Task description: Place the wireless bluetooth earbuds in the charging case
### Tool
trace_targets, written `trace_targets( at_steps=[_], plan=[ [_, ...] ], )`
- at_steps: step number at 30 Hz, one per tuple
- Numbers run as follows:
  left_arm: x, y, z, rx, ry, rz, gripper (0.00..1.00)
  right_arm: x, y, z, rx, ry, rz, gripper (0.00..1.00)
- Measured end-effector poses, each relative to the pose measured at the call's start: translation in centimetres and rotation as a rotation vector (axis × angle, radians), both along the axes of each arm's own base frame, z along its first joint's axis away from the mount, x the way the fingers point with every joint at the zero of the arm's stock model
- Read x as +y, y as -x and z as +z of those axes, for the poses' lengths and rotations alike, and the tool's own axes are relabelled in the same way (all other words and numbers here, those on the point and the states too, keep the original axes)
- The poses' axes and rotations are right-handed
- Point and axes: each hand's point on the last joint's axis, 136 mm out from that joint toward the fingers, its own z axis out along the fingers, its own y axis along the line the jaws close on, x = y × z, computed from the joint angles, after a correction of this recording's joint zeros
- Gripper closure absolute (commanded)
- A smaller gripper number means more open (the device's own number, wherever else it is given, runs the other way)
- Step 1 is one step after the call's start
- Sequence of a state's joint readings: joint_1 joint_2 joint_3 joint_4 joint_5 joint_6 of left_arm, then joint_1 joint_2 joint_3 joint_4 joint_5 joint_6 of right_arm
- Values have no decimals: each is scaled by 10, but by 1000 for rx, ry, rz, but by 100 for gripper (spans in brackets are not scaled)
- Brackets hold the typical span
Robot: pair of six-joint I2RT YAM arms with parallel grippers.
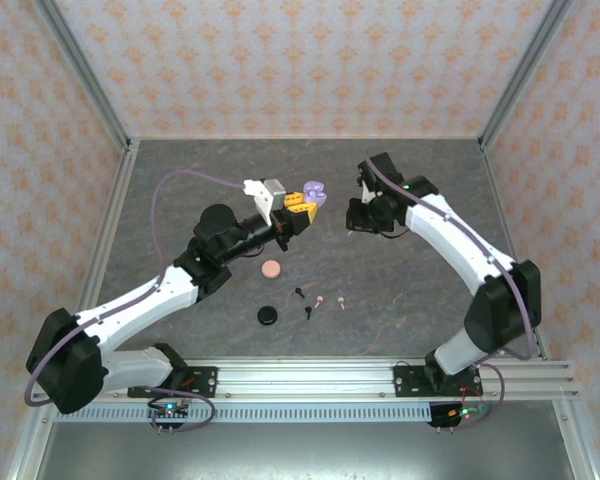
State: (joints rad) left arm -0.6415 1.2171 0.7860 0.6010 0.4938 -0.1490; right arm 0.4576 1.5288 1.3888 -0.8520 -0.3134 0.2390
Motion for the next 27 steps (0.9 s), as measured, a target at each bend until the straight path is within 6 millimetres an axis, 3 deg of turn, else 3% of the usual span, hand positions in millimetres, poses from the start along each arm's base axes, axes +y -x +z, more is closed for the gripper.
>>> trace_targets(
  at_steps=[8, 14, 21, 27],
  plan=[
    [-11, -15, -33, 72, -35, 0, 100, 3, 6, 86, -192, -91, 60, 78],
    [-23, -14, -55, 116, -67, -47, 100, 12, 12, 122, -247, -142, 110, 78],
    [-31, -9, -64, 132, -81, -91, 100, 31, 20, 137, -261, -155, 183, 78],
    [-31, -9, -64, 130, -83, -93, 100, 40, 17, 121, -212, -120, 214, 78]
  ],
)
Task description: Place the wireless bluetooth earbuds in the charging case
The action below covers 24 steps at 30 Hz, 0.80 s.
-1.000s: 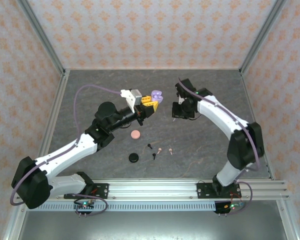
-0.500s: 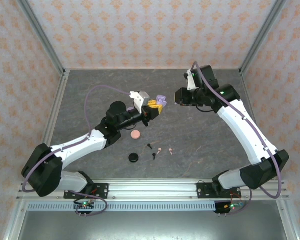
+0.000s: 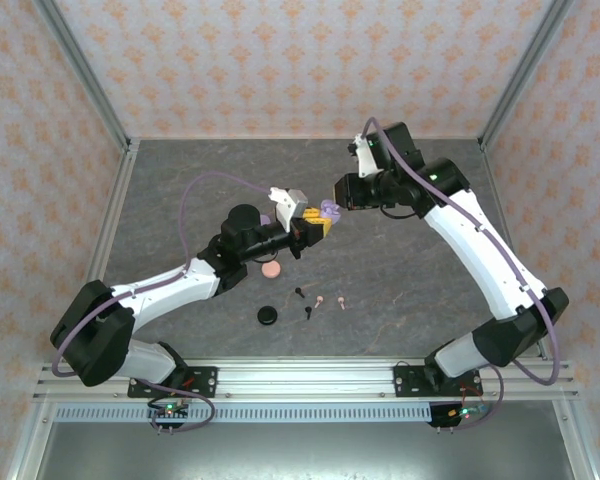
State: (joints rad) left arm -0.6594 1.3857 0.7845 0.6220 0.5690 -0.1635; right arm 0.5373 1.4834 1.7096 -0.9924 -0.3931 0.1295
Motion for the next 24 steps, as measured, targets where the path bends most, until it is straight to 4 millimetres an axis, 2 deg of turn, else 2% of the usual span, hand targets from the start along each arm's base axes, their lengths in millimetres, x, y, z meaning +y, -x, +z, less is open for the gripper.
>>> trace_targets(
  at_steps=[5, 24],
  plan=[
    [0, 0, 0, 0, 0, 0, 100, 0, 0, -11, 33, 23, 3, 78],
    [-1, -1, 5, -6, 5, 0, 100, 5, 4, -13, 50, 18, 24, 78]
  ],
)
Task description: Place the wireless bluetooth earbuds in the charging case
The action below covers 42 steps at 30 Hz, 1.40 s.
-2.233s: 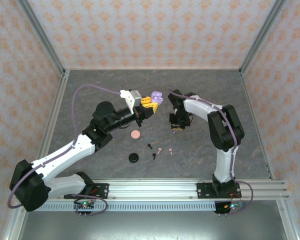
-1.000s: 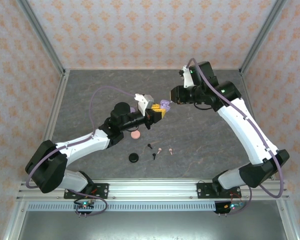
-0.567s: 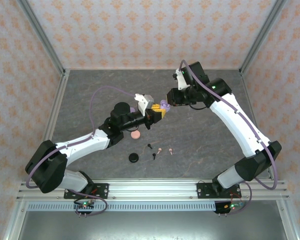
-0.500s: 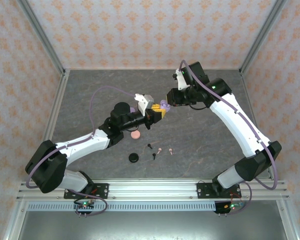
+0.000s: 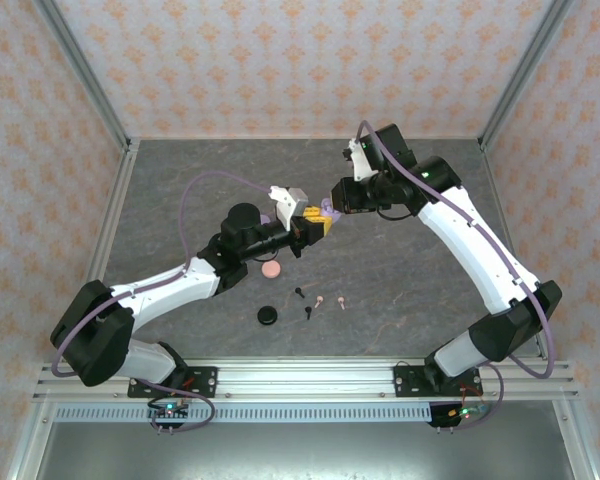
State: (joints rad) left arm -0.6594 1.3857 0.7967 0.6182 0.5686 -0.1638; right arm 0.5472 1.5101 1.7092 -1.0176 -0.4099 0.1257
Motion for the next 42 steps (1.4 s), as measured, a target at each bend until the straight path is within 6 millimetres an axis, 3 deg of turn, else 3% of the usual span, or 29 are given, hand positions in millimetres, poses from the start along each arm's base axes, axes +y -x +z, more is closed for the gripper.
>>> trace_targets(
  at_steps=[20, 24, 30, 32, 38, 42],
  plan=[
    [0, -1, 9, -5, 35, 6, 100, 5, 2, 9, 17, -50, -15, 67],
    [2, 2, 20, -30, 58, 5, 100, 1, 1, 25, -11, -83, -29, 51],
    [6, 7, 35, -59, 80, 4, 100, -32, -2, 63, -104, -243, -109, 27],
    [8, 9, 40, -68, 87, 3, 100, -36, 2, 68, -122, -303, -108, 19],
    [11, 15, 57, -94, 117, -2, 100, -17, 12, 56, -81, -453, -23, 0],
    [12, 17, 72, -109, 142, -9, 100, -3, 14, 50, -42, -527, 38, 1]
  ],
)
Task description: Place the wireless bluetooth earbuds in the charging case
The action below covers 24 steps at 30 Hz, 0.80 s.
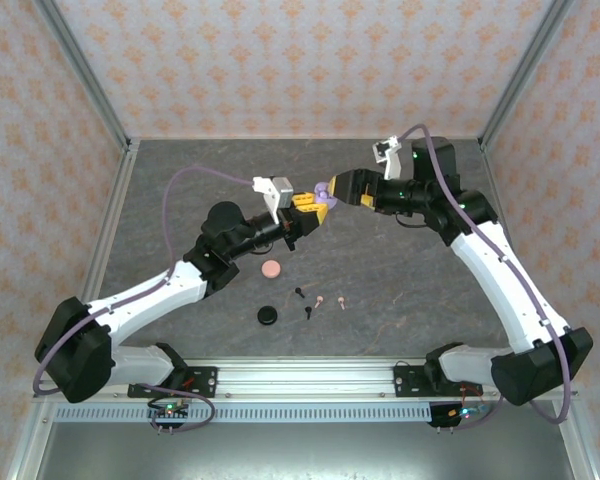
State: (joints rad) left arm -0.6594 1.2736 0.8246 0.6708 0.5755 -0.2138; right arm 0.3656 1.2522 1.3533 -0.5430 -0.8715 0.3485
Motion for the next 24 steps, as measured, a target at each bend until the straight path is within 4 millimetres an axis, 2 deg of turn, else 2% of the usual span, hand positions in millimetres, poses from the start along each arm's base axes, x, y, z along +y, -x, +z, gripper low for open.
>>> trace_targets(
  at_steps=[10, 15, 18, 24],
  plan=[
    [-3, 4, 5, -4, 9, -15, 100, 28, 10, 29, -29, -196, 159, 0],
    [-4, 5, 7, -7, 11, -22, 100, 42, 21, 31, -7, -224, 234, 9],
    [-4, 5, 8, -7, 10, -22, 100, 43, 23, 32, -3, -230, 249, 14],
    [-6, 6, 9, -9, 11, -31, 100, 42, 25, 47, -52, -227, 260, 16]
  ],
)
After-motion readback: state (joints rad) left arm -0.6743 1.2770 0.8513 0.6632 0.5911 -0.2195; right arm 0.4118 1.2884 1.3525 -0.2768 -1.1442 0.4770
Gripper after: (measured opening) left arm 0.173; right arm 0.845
